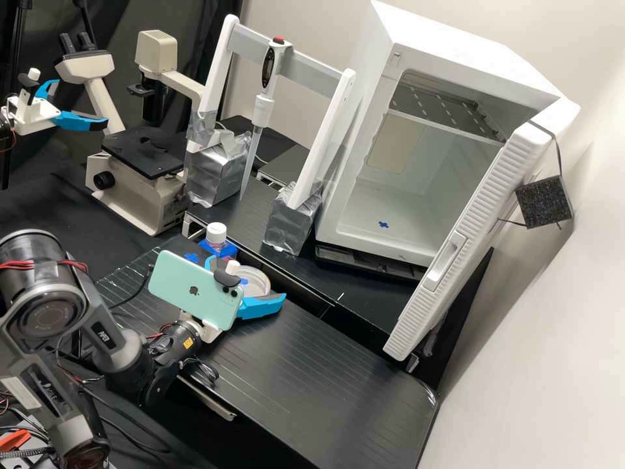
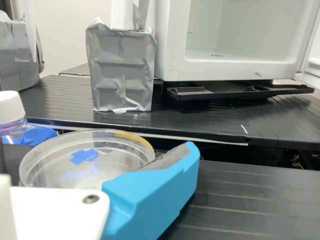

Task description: Move the petri dish to the incubator

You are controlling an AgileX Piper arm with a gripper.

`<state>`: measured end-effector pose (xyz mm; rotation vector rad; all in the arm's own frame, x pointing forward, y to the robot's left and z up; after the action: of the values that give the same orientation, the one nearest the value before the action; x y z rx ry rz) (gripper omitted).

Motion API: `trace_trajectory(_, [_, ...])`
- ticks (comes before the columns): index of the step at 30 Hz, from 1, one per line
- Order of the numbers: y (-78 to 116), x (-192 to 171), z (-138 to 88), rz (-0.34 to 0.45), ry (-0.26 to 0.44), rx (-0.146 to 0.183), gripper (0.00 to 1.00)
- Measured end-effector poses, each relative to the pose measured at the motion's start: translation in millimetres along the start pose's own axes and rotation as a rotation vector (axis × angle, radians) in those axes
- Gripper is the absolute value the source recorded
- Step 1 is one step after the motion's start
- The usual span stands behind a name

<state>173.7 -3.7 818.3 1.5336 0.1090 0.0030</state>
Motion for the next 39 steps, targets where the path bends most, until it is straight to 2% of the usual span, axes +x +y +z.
trace_trajectory(22, [0.2,2.2,2.4,0.022,0.022,0.010,1.00])
trace_trajectory(32, [1.4,2.7,4.0,0.041,0.012,-0.031,1.00])
trace_trajectory(39, [1.7,2.8,4.1,0.046,0.009,-0.041,1.00])
